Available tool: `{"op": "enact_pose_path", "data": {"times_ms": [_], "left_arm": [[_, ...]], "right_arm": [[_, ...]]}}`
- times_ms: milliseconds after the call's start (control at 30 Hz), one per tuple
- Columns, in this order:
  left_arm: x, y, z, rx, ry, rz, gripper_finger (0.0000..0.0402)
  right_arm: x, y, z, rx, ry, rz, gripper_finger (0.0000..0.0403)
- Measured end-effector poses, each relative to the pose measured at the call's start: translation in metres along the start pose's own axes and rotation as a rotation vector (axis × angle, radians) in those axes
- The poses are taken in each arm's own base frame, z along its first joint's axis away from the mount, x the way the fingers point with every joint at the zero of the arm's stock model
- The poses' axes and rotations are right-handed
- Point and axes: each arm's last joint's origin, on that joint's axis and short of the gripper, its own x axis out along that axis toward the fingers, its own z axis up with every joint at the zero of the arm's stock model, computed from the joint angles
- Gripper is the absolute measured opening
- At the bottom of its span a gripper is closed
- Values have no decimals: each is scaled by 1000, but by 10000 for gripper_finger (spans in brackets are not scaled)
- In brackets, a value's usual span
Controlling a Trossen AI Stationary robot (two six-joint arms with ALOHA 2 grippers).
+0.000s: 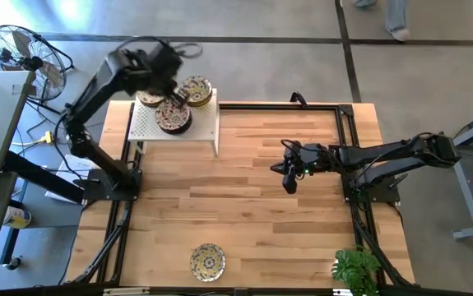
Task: Pick & Place Mini bowls
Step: Stack the red patterned bowl on the red patterned bowl on the shelf
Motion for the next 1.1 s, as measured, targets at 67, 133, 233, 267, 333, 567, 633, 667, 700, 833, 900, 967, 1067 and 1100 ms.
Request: {"op": "enact_pose_path", "data": {"times_ms": [67, 133, 233, 267, 333, 567, 633, 667, 700, 833, 900, 967, 1067, 1100], "left_arm": [[0, 17, 1, -25, -5, 48, 6], [4, 31, 1, -56, 9, 75, 6], [25, 47, 1, -70, 93, 95, 6], [33, 49, 0, -69, 125, 83, 6], [45, 52, -5, -68, 184, 52, 6], [78, 52, -13, -29, 266, 60, 6], [83, 50, -15, -13, 276, 53, 6], [86, 50, -15, -3, 278, 52, 6], [89, 49, -15, 1, 273, 50, 6], [101, 46, -19, 9, 293, 41, 6], [105, 45, -20, 12, 300, 41, 8], [107, 45, -22, 15, 310, 41, 13], [108, 45, -23, 10, 315, 49, 26], [108, 45, -23, 7, 312, 60, 32]], "right_arm": [[0, 0, 0, 10, -2, -6, 2], [0, 0, 0, 11, -8, -17, 2], [0, -1, 1, 11, -16, -31, 1], [0, -1, 1, 11, -16, -33, 1], [0, -1, 1, 11, -20, -40, 2], [0, -2, 2, 15, -38, -71, 2], [0, -2, 2, 16, -42, -75, 2], [0, -2, 2, 16, -43, -76, 1], [0, -2, 2, 16, -43, -76, 1], [0, -2, 2, 16, -43, -77, 2], [0, -2, 2, 16, -46, -83, 2], [0, -2, 2, 16, -46, -84, 1], [0, -2, 2, 16, -47, -87, 2], [0, -2, 2, 16, -49, -90, 2]]}}
